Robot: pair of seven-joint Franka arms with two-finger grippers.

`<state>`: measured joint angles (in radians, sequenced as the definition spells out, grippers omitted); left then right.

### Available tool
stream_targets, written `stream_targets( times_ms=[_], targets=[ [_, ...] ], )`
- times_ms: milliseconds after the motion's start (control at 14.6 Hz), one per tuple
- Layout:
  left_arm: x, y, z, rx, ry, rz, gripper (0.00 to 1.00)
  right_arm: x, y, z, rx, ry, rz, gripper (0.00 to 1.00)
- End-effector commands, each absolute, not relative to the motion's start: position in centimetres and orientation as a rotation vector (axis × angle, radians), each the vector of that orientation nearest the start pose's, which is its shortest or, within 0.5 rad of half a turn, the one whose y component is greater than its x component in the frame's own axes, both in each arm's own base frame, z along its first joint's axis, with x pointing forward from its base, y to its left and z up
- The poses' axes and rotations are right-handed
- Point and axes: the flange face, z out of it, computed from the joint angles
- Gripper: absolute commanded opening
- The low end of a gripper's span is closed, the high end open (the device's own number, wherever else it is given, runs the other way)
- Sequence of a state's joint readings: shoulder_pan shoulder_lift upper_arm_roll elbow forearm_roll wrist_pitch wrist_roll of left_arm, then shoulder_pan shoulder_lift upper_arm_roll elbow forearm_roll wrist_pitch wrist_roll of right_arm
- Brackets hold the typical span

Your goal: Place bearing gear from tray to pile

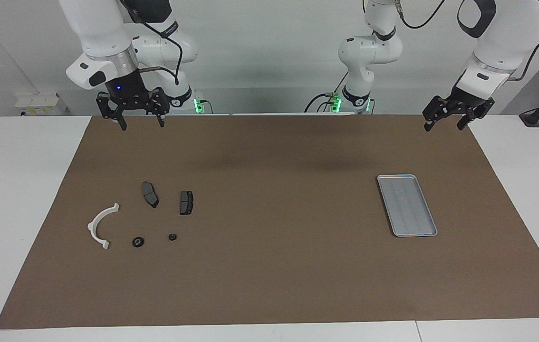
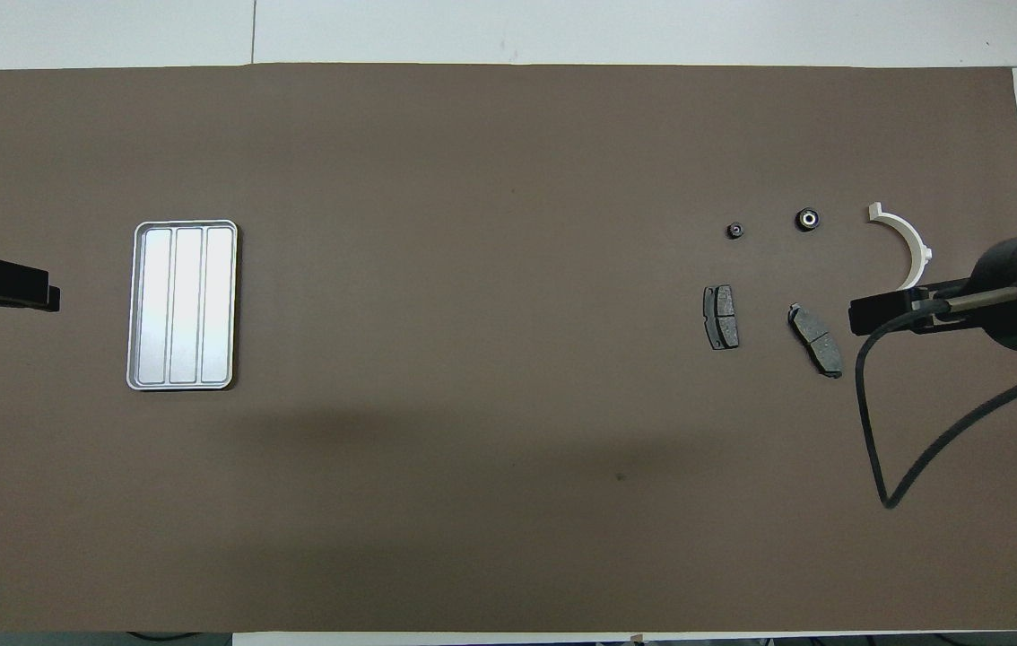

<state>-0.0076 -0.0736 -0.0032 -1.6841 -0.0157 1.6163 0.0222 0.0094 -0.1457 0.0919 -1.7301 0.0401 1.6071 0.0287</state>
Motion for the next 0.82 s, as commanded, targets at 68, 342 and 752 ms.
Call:
stream_targets(
  times_ms=[68, 342, 752],
  targets=[
    [52.8, -1.5, 61.8, -3.194, 0.064, -0.044, 1.0, 50.4, 5.1, 62.1, -3.086, -0.109, 0.059, 1.0],
    [52.8, -1.5, 61.9, -3.2, 0.051, -0.047, 1.0, 51.0, 3.6, 61.2, -3.092, -0.07, 0.077, 1.0],
    [52.8, -1.6, 62.0, -3.2, 0.066, -0.049, 1.0, 51.5, 3.5, 61.1, -3.152, -0.082, 0.046, 1.0]
  ],
)
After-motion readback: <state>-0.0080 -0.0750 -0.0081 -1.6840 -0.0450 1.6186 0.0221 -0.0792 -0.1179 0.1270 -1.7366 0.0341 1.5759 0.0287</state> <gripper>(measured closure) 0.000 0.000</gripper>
